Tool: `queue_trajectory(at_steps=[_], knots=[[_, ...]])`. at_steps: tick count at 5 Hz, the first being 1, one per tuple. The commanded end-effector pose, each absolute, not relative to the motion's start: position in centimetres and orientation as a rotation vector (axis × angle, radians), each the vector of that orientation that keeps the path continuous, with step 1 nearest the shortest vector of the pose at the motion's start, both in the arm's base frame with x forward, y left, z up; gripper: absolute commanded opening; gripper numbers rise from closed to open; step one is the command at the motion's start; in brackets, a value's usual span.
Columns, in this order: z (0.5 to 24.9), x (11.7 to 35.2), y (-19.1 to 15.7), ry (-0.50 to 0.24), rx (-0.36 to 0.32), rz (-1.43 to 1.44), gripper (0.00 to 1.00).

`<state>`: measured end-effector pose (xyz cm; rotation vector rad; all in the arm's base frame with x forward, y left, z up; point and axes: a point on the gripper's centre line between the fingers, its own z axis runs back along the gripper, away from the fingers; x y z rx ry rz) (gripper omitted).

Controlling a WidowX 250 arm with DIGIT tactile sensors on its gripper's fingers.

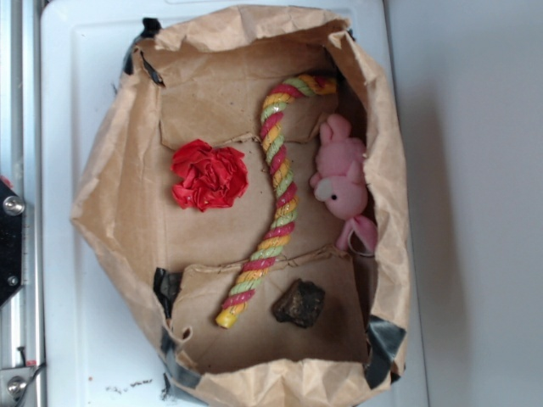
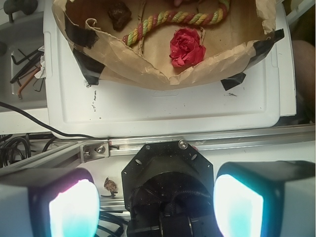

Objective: Grab the rock.

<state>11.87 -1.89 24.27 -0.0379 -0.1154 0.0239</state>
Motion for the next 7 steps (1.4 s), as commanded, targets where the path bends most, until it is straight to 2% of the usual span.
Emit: queue_trajectory(at_steps=[1,2,4,7], knots=[[24.3,11.9,-1.9,-0.115,-0.038,0.024,1.0],[25.0,14.0,-2.8,-0.128,-0.049,0.056,1.0],[24.8,17.0,-3.9,-0.156,-0.039,0.065,1.0],[22.0,25.4,-3.7,-0.222,-0.038,0.037,1.0]])
